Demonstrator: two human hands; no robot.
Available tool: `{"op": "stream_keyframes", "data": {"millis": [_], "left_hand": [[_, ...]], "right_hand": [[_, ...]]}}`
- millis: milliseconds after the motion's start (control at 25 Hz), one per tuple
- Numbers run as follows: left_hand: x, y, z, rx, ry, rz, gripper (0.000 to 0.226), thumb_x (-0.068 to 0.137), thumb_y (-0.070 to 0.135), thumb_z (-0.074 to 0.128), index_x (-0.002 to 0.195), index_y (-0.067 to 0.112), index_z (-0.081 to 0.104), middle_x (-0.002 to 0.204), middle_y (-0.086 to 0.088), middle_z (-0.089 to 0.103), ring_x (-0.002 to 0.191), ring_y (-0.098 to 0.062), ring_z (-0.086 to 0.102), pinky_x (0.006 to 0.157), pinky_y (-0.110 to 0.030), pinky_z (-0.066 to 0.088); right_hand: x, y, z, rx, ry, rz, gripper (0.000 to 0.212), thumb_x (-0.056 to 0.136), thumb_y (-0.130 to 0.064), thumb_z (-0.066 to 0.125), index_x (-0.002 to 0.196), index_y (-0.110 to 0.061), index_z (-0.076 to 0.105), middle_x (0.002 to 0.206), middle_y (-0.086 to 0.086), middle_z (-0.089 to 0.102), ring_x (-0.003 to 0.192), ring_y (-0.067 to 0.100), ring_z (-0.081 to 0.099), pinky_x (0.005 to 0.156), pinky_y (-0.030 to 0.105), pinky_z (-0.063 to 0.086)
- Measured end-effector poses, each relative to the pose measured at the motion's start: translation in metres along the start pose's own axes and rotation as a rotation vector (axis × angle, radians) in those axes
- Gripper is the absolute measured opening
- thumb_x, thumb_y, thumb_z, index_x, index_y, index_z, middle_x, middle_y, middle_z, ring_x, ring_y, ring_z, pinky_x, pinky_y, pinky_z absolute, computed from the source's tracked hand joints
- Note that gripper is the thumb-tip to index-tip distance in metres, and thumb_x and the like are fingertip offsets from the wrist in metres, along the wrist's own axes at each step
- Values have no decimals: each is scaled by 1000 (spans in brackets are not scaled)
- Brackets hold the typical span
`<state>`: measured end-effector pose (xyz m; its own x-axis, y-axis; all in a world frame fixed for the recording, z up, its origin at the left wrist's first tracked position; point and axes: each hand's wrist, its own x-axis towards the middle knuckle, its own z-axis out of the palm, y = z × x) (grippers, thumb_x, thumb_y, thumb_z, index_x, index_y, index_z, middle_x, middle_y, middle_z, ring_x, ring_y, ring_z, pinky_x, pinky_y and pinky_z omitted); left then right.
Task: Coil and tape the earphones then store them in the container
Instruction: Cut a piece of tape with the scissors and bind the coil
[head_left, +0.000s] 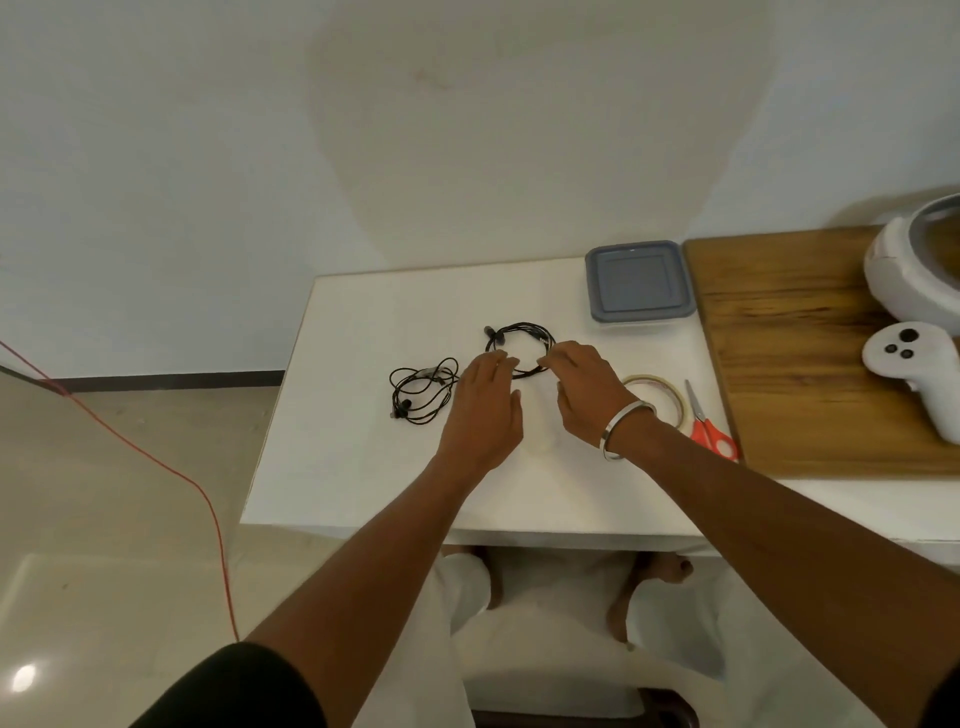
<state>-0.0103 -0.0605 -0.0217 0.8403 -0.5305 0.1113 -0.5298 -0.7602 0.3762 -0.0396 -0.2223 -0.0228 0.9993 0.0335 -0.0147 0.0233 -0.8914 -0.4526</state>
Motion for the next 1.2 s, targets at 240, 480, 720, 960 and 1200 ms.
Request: {"op": "stream_keyframes", "data": {"millis": [240,480,720,960,1200], "left_hand": [[-7,43,18,-63,-61,58,44,94,11,51,137,2,46,141,-16,48,134,-29,41,115,-41,31],[-7,68,34,-77,-117,58,48,98,17,48,144,5,38,148,-13,40,139,-26,34,117,-35,23],[-7,85,51,-222,-228,-80,47,98,19,50,142,8,37,143,-10,43,130,-25,41,109,-34,35],[-4,86,60,-266,-257,-144,47,95,12,53,140,7,39,137,-12,45,126,-27,41,108,-33,34],[-1,80,61,-351,-267,-193,46,93,9,56,137,8,44,133,-11,49,123,-25,44,105,-32,38]], "right_hand": [[-25,23,-13,-36,-21,91,47,89,-6,52,134,-11,43,139,9,42,129,25,38,109,34,30],[-48,47,-24,-70,-31,156,48,88,-11,57,134,-12,44,139,9,42,128,25,39,109,34,32],[-70,66,-30,-117,-27,239,36,92,-27,52,127,-18,48,128,4,48,117,23,43,97,37,37],[-79,73,-19,-180,-158,259,31,89,-40,54,116,-25,54,122,-4,52,117,19,43,92,38,32],[-76,68,-17,-164,-113,203,16,92,-29,52,105,-25,60,110,-6,60,109,18,49,90,37,28]]}}
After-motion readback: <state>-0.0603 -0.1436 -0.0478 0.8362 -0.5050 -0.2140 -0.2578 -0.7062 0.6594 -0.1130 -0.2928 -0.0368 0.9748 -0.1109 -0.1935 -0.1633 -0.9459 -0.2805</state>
